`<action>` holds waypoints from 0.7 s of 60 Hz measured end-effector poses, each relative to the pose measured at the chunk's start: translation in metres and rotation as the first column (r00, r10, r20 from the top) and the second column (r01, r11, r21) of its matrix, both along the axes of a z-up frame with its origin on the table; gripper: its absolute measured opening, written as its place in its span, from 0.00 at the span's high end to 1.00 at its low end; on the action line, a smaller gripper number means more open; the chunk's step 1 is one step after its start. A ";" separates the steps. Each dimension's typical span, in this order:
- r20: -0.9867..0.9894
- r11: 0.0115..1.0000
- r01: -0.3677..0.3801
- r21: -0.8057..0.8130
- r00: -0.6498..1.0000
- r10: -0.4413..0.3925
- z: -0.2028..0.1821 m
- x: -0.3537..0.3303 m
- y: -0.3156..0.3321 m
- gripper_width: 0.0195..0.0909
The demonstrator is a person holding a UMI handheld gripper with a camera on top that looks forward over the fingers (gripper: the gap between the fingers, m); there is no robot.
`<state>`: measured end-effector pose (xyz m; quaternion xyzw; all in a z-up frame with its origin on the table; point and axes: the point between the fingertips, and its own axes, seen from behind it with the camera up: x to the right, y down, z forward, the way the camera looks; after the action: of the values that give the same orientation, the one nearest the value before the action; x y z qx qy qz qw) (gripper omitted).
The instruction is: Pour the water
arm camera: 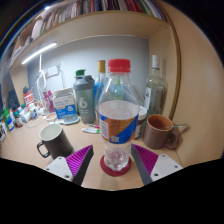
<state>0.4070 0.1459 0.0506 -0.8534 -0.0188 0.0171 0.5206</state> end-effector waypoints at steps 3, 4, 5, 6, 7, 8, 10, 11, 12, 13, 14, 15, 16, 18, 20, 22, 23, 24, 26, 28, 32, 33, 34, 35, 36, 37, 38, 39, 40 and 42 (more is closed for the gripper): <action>0.007 1.000 0.006 -0.002 1.000 -0.006 0.012 0.000 -0.016 0.10; 0.009 1.000 0.012 0.002 1.000 -0.012 0.017 0.000 -0.022 0.10; 0.010 1.000 0.018 0.005 1.000 -0.018 0.022 0.000 -0.029 0.10; 0.009 1.000 0.024 0.007 1.000 -0.024 0.027 -0.001 -0.037 0.10; 0.007 1.000 0.027 0.007 1.000 -0.027 0.032 -0.002 -0.045 0.10; 0.004 1.000 0.029 0.006 1.000 -0.029 0.037 -0.004 -0.053 0.10; -0.005 0.999 0.032 0.002 0.999 -0.032 0.046 -0.009 -0.070 0.12; -0.009 0.999 0.034 -0.001 0.999 -0.034 0.050 -0.012 -0.080 0.10; -0.010 0.999 0.034 -0.004 0.999 -0.034 0.055 -0.015 -0.090 0.10; -0.009 0.999 0.035 -0.008 0.999 -0.035 0.060 -0.017 -0.100 0.10; -0.008 0.999 0.038 -0.011 0.999 -0.038 0.064 -0.021 -0.110 0.10; -0.005 0.999 0.039 -0.013 0.999 -0.040 0.069 -0.025 -0.121 0.10; -0.002 0.999 0.040 -0.015 0.999 -0.040 0.075 -0.028 -0.132 0.10; 0.008 0.999 0.037 -0.018 0.999 -0.037 0.085 -0.036 -0.154 0.10; 0.022 0.999 0.031 -0.018 0.999 -0.031 0.097 -0.045 -0.176 0.09; 0.036 1.000 0.025 -0.015 0.999 -0.024 0.108 -0.055 -0.197 0.10; 0.042 1.000 0.020 -0.011 0.999 -0.019 0.112 -0.060 -0.207 0.10; 0.045 1.000 0.022 -0.009 0.999 -0.022 0.117 -0.066 -0.218 0.10; 0.041 1.000 0.025 -0.007 0.999 -0.024 0.127 -0.077 -0.239 0.10; 0.028 1.000 0.021 -0.009 0.999 -0.021 0.136 -0.089 -0.258 0.10; -0.002 1.000 0.007 -0.007 1.000 -0.007 0.153 -0.115 -0.294 0.09; -0.008 1.000 -0.004 -0.004 1.000 0.004 0.155 -0.118 -0.299 0.09; -0.007 1.000 -0.007 -0.002 1.000 0.007 0.158 -0.123 -0.307 0.09; -0.005 1.000 -0.008 -0.001 1.000 0.008 0.161 -0.127 -0.315 0.09; -0.001 1.000 -0.007 0.000 1.000 0.007 0.164 -0.130 -0.321 0.09; 0.005 1.000 -0.007 -0.001 1.000 0.007 0.167 -0.133 -0.327 0.09; 0.012 1.000 -0.009 -0.002 1.000 0.009 0.169 -0.135 -0.333 0.09; 0.019 1.000 -0.011 -0.003 1.000 0.011 0.171 -0.137 -0.338 0.09; 0.026 1.000 -0.014 -0.003 1.000 0.014 0.173 -0.139 -0.344 0.08; 0.038 1.000 -0.025 0.000 0.999 0.025 0.176 -0.143 -0.352 0.08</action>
<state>0.2641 -0.2065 0.2262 -0.8533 -0.0392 0.0073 0.5200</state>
